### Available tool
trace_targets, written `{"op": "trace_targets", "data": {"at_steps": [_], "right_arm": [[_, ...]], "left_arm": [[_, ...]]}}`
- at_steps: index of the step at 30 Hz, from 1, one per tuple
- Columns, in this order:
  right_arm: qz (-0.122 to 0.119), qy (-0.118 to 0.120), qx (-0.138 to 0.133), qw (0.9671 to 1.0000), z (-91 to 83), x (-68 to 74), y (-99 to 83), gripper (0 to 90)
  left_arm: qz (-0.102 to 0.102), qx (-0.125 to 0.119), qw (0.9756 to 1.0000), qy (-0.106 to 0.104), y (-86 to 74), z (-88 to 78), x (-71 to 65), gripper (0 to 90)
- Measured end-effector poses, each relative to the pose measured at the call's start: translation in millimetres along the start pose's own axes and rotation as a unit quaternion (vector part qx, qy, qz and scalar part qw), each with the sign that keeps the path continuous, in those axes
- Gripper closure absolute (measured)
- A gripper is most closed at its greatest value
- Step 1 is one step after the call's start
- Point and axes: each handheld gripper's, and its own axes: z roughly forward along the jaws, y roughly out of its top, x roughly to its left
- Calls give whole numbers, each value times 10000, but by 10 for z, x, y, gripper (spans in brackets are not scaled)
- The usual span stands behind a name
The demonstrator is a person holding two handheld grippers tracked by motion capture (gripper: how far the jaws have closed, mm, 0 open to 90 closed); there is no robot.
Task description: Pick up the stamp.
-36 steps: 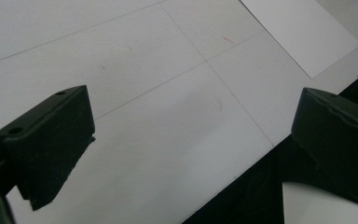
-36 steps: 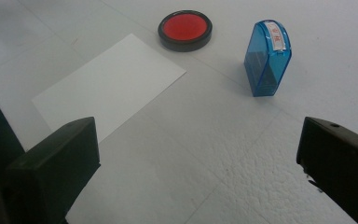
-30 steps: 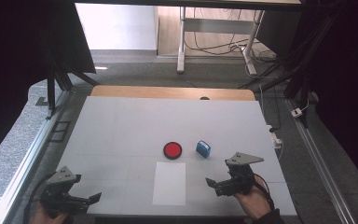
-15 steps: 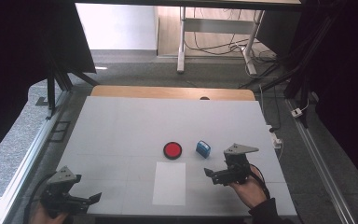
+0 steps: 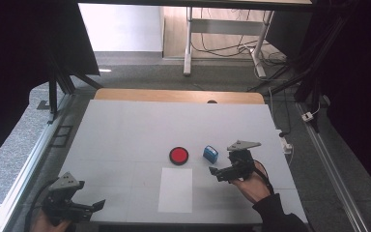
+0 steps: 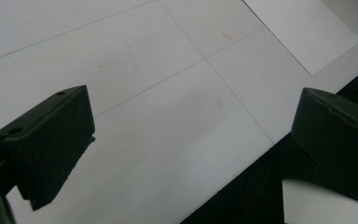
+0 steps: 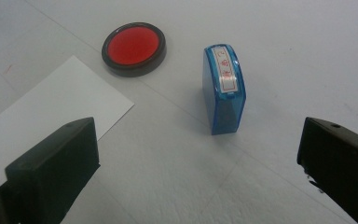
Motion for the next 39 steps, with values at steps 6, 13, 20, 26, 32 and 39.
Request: {"op": "trace_targets", "data": {"at_steps": [6,13,20,26,32,39], "right_arm": [[-35,-88,97,9999,103,-42,75,0],[-132,-159,234,9995,234,-90,135,0],[-264,-241,358,9987,365,-109,203,0],[-244,-240,369,9987,472,-118,242,0],[-311,-313,418,9982,524,-129,280,31],[-563,-373,486,9965,538,-144,326,215]], "left_arm": [[-8,6,10000,-1,0,1,2,0],[-10,14,10000,2,1,2,4,0],[-12,17,10000,2,1,4,5,0],[-16,18,10000,0,1,3,6,0],[-11,21,10000,-4,1,4,6,0],[-1,29,10000,-6,1,6,4,0]]}}
